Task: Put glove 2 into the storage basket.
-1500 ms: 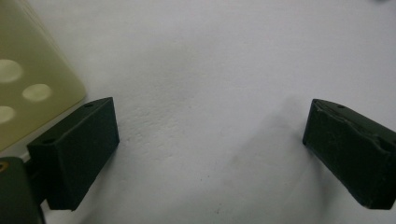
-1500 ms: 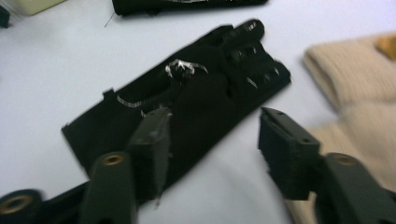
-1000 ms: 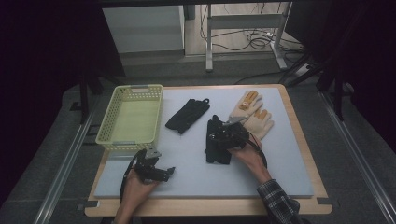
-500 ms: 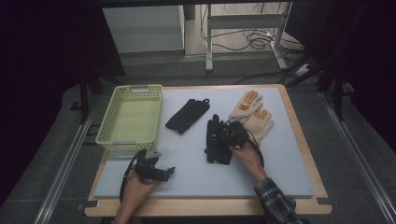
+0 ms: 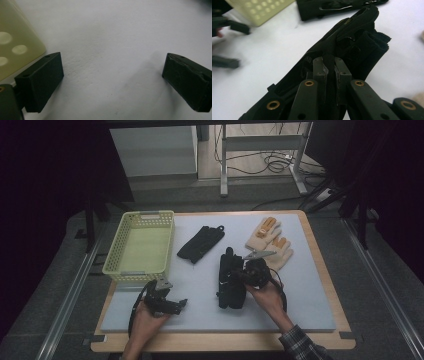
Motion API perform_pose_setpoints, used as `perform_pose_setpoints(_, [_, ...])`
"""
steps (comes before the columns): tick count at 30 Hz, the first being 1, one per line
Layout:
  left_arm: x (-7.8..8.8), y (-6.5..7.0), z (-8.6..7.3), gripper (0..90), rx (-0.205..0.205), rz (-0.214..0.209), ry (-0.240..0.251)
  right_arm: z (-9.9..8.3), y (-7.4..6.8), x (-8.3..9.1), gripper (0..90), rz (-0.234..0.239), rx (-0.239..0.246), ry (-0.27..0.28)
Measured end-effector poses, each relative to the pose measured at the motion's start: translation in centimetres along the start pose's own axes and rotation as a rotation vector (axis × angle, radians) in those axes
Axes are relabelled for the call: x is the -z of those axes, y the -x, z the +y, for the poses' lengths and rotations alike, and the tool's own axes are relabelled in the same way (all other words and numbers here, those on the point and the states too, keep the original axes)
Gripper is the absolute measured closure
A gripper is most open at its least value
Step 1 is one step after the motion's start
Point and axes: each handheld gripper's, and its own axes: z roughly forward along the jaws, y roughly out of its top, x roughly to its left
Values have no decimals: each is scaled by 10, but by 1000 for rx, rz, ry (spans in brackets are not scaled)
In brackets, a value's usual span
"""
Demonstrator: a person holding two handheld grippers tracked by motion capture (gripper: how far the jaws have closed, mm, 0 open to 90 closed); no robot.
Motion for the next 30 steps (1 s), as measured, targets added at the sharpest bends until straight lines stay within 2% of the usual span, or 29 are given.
perform_pose_setpoints(4, [0, 0, 0, 37, 2, 0, 0, -17, -16, 7, 814, 22, -19, 27])
perform_pose_setpoints(7, [0, 0, 0, 37, 3, -1, 0, -31, -20, 2, 766, 22, -24, 20])
perform_pose_setpoints(9, [0, 0, 0, 37, 3, 0, 0, -36, -19, 0, 637, 9, -15, 24])
perform_pose_setpoints(11, [0, 0, 0, 37, 3, -1, 0, -39, -14, 0, 549, 9, -22, 30])
perform_pose_setpoints(15, [0, 0, 0, 37, 3, -1, 0, -35, -4, 4, 477, 19, -25, 41])
perform_pose_setpoints(22, [0, 0, 0, 37, 3, 0, 0, -15, 4, 1, 462, 13, 20, 53])
perform_pose_setpoints(30, [0, 0, 0, 38, 3, -1, 0, 18, 10, -22, 597, 13, 79, 19])
